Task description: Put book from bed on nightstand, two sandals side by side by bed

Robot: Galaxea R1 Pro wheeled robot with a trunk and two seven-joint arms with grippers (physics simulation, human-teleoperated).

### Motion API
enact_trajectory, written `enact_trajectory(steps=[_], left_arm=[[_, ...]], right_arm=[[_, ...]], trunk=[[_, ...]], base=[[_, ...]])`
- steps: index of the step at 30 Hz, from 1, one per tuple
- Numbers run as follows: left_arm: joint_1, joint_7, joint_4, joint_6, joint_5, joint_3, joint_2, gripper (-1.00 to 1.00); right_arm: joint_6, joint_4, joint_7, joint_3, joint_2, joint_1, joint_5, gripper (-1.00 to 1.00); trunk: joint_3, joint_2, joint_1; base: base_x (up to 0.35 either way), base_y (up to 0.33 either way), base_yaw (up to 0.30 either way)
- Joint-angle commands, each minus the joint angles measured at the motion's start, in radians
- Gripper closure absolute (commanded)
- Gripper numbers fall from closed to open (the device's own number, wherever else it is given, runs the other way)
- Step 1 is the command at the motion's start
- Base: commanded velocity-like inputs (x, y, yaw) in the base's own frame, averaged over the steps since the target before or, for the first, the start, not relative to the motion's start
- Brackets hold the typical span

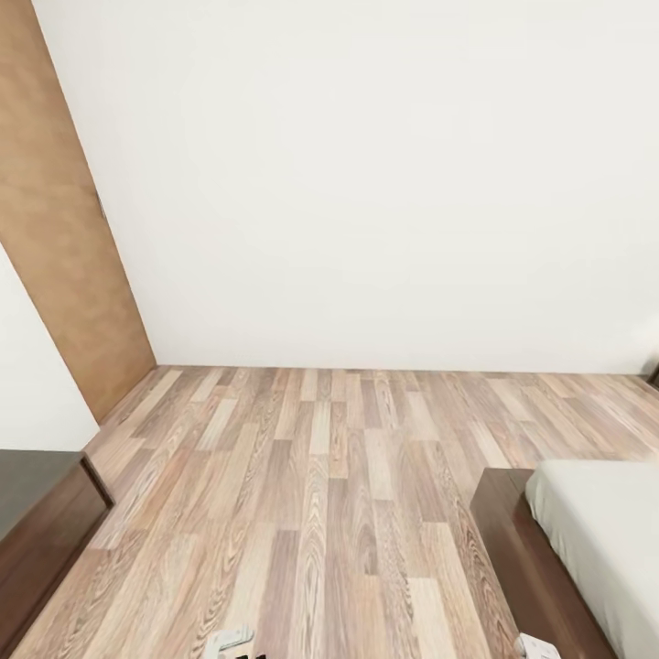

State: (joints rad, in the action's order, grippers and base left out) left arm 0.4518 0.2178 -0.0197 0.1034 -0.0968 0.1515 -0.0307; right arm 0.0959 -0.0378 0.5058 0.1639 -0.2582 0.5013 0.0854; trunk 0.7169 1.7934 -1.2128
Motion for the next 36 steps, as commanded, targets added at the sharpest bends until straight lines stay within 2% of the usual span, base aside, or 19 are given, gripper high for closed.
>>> enact_trajectory(steps=[1,36], left_arm=[[0.001,0.005,0.001,0.001,-0.01,0.002,0.0,-1.0],[0.001,0.005,0.001,0.001,-0.01,0.002,-0.002,-1.0]], right_arm=[[0.007,-0.002,0.004,0.005,0.0,0.001,0.009,-1.0],[0.007,-0.002,0.004,0.005,-0.001,0.002,0.008,-1.0]], trunk=[[0.001,0.0,-0.001],[0.001,0.0,-0.001]], base=[[0.334,0.0,0.0],[0.334,0.0,0.0]])
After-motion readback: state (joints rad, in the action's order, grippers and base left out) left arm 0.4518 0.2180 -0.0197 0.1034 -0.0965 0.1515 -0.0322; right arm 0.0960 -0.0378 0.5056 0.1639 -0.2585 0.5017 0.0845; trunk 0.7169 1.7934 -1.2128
